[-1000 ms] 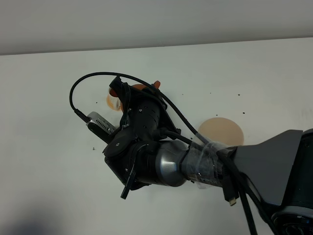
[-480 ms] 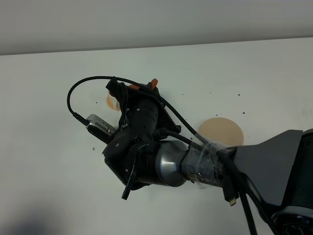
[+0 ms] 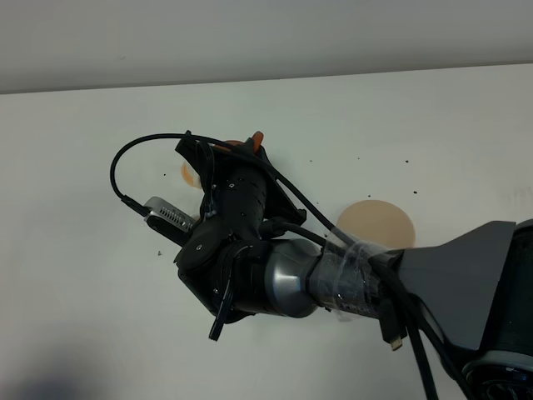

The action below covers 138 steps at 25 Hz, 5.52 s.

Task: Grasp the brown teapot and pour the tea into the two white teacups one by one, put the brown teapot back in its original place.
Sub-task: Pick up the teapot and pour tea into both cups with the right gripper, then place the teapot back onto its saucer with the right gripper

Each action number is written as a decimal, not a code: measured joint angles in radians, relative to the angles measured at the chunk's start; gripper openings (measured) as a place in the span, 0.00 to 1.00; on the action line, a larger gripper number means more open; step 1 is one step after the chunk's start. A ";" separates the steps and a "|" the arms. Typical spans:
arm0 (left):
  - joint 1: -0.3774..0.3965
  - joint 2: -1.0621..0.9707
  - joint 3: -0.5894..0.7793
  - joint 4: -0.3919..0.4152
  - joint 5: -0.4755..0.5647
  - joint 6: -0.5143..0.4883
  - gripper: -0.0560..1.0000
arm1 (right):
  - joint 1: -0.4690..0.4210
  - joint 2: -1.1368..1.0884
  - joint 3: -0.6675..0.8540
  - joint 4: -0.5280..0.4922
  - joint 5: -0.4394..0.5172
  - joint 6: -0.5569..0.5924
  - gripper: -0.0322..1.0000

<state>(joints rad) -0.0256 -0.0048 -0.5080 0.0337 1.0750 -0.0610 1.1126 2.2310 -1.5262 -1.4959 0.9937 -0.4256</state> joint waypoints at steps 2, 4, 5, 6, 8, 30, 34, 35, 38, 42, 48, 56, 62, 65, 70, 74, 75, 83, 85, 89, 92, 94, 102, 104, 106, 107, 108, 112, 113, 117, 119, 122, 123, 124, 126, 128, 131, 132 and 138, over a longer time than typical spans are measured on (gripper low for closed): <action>0.000 0.000 0.000 0.000 0.000 0.000 0.42 | 0.000 0.000 0.000 -0.005 0.000 -0.002 0.14; 0.000 0.000 0.000 0.000 0.000 0.000 0.42 | 0.000 0.000 0.000 -0.007 0.000 -0.009 0.14; 0.000 0.000 0.000 0.000 0.000 0.000 0.42 | 0.000 0.000 0.000 -0.008 0.000 -0.016 0.14; 0.000 0.000 0.000 0.000 0.000 0.000 0.42 | 0.001 0.000 0.000 -0.008 0.000 -0.020 0.14; 0.000 0.000 0.000 0.000 0.000 0.000 0.42 | 0.005 0.000 0.000 -0.012 0.000 -0.023 0.14; 0.000 0.000 0.000 0.000 0.000 0.000 0.42 | 0.011 0.000 0.000 -0.051 -0.011 -0.069 0.14; 0.000 0.000 0.000 0.000 0.000 0.000 0.42 | 0.011 0.000 0.000 -0.053 -0.011 -0.075 0.14; 0.000 0.000 0.000 0.000 0.000 0.000 0.42 | 0.011 0.000 0.000 -0.053 -0.011 -0.075 0.14; 0.000 0.000 0.000 0.000 0.000 0.000 0.42 | 0.011 0.000 0.000 -0.053 -0.011 -0.075 0.14; 0.000 0.000 0.000 0.000 0.000 0.001 0.42 | 0.011 0.000 0.000 -0.053 -0.011 -0.075 0.14; 0.000 0.000 0.000 0.000 0.000 0.001 0.42 | 0.011 0.000 0.000 -0.053 -0.011 -0.078 0.14; 0.000 0.000 0.000 0.000 0.000 0.001 0.42 | 0.011 0.000 0.000 0.029 -0.003 -0.028 0.14; 0.000 0.000 0.000 0.000 0.000 0.001 0.42 | 0.011 0.000 -0.021 0.140 0.042 0.061 0.14; 0.000 0.000 0.000 0.000 0.000 0.001 0.42 | 0.011 0.000 -0.070 0.227 0.084 0.092 0.14; 0.000 0.000 0.000 0.000 0.000 0.001 0.42 | 0.000 0.000 -0.132 0.376 0.120 0.108 0.14; 0.000 0.000 0.000 0.000 0.000 0.000 0.42 | -0.048 -0.015 -0.185 0.588 0.156 0.124 0.14; 0.000 0.000 0.000 0.000 0.000 0.000 0.42 | -0.066 -0.024 -0.194 0.633 0.169 0.127 0.14; 0.000 0.000 0.000 0.000 0.000 0.000 0.42 | -0.189 -0.083 -0.209 0.971 0.214 0.128 0.14; 0.000 0.000 0.000 0.000 0.000 0.000 0.42 | -0.210 -0.083 -0.209 1.062 0.204 0.128 0.14; 0.000 0.000 0.000 0.000 0.000 0.000 0.42 | -0.239 -0.083 -0.209 1.201 0.164 0.122 0.14; 0.000 0.000 0.000 0.000 0.000 0.000 0.42 | -0.248 -0.083 -0.209 1.276 0.135 0.117 0.14; 0.000 0.000 0.000 0.000 0.000 0.000 0.42 | -0.250 -0.083 -0.209 1.290 0.118 0.117 0.14; 0.000 0.000 0.000 0.000 0.000 0.000 0.42 | -0.265 -0.082 -0.209 1.302 0.154 0.125 0.14; 0.000 0.000 0.000 0.000 0.000 0.000 0.42 | -0.273 -0.099 -0.209 1.297 0.181 0.149 0.14; 0.000 0.000 0.000 0.000 0.000 0.000 0.42 | -0.292 -0.124 -0.209 1.298 0.206 0.185 0.14; 0.000 0.000 0.000 0.000 0.000 0.000 0.42 | -0.307 -0.140 -0.209 1.298 0.214 0.199 0.14; 0.000 0.000 0.000 0.000 0.000 0.000 0.42 | -0.325 -0.158 -0.209 1.301 0.219 0.214 0.14; 0.000 0.000 0.000 0.000 0.000 0.000 0.42 | -0.407 -0.208 -0.209 1.336 0.220 0.244 0.14; 0.000 0.000 0.000 0.000 0.000 0.001 0.42 | -0.432 -0.217 -0.209 1.353 0.220 0.248 0.14; 0.000 0.000 0.000 0.000 0.000 0.001 0.42 | -0.519 -0.238 -0.198 1.403 0.222 0.252 0.14; 0.000 0.000 0.000 0.000 0.000 0.001 0.42 | -0.558 -0.247 -0.165 1.421 0.222 0.255 0.14; 0.000 0.000 0.000 0.000 0.000 0.001 0.42 | -0.599 -0.267 -0.071 1.437 0.222 0.258 0.14; 0.000 0.000 0.000 0.000 0.000 0.001 0.42 | -0.603 -0.276 -0.035 1.437 0.218 0.260 0.14; 0.000 0.000 0.000 0.000 0.000 0.001 0.42 | -0.607 -0.288 0.014 1.438 0.202 0.264 0.14; 0.000 0.000 0.000 0.000 0.000 0.001 0.42 | -0.607 -0.319 0.114 1.443 0.117 0.277 0.14; 0.000 0.000 0.000 0.000 0.000 0.001 0.42 | -0.607 -0.352 0.193 1.459 0.027 0.288 0.14; 0.000 0.000 0.000 0.000 0.000 0.001 0.42 | -0.607 -0.374 0.270 1.468 -0.076 0.293 0.14; 0.000 0.000 0.000 0.000 0.000 0.001 0.42 | -0.607 -0.374 0.285 1.468 -0.103 0.294 0.14; 0.000 0.000 0.000 0.000 0.000 0.001 0.42 | -0.607 -0.353 0.302 1.468 -0.148 0.305 0.14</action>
<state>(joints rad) -0.0256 -0.0048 -0.5080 0.0337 1.0750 -0.0601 0.5056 1.8781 -1.2242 -0.0276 0.8453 -0.1201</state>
